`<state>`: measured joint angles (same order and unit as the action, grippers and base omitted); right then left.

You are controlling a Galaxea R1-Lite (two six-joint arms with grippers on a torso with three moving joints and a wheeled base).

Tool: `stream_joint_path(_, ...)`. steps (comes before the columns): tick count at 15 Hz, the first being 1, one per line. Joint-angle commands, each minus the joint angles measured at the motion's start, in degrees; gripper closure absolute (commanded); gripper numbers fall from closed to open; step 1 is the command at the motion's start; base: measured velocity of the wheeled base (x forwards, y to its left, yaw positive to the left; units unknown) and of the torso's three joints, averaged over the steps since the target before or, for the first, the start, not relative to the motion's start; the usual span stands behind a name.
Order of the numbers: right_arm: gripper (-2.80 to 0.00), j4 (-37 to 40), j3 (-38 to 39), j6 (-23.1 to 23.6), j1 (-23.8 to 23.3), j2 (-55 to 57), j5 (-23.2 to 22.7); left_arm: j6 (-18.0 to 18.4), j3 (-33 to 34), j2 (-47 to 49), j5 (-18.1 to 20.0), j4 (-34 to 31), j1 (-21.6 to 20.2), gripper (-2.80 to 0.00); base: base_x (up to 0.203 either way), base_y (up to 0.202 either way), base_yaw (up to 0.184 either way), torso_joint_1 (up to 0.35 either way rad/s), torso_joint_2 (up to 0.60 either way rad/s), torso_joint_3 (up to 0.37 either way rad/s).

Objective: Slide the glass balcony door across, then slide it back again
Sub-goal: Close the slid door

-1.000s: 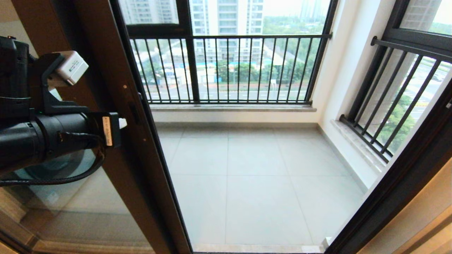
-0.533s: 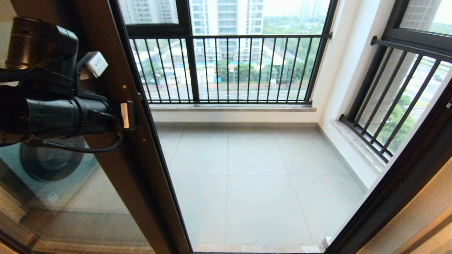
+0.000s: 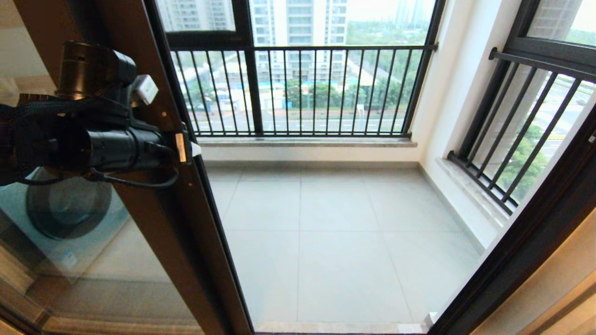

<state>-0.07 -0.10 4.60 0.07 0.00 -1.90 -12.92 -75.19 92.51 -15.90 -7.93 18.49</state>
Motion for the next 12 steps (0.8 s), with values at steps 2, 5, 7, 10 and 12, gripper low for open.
stream_joint_path(2,0.00,-0.01,0.01,0.06,0.01,0.09,-0.03,0.15,-0.84,3.16,0.02,1.25,-0.04,-2.80,0.000,0.000,0.000,0.000,0.00,0.000)
stream_joint_path(5,0.00,-0.01,0.01,0.06,0.01,0.09,-0.03,0.09,-1.45,4.44,0.25,1.69,-0.04,-2.80,0.000,0.000,0.000,0.000,0.00,0.000)
stream_joint_path(7,0.00,-0.01,0.01,0.06,0.01,0.09,-0.03,0.09,-2.13,4.95,0.25,1.69,-0.04,-2.80,0.000,0.000,0.000,0.000,0.00,0.000)
stream_joint_path(10,0.00,-0.01,0.01,0.06,0.01,0.09,-0.03,0.09,-2.41,5.45,0.25,1.76,-0.04,-2.80,0.000,0.000,0.000,0.000,0.00,0.000)
stream_joint_path(12,0.00,-0.01,0.01,0.06,0.01,0.09,-0.03,0.17,-2.50,6.63,0.25,3.60,-0.04,-2.80,0.000,0.000,0.000,0.000,0.00,0.000)
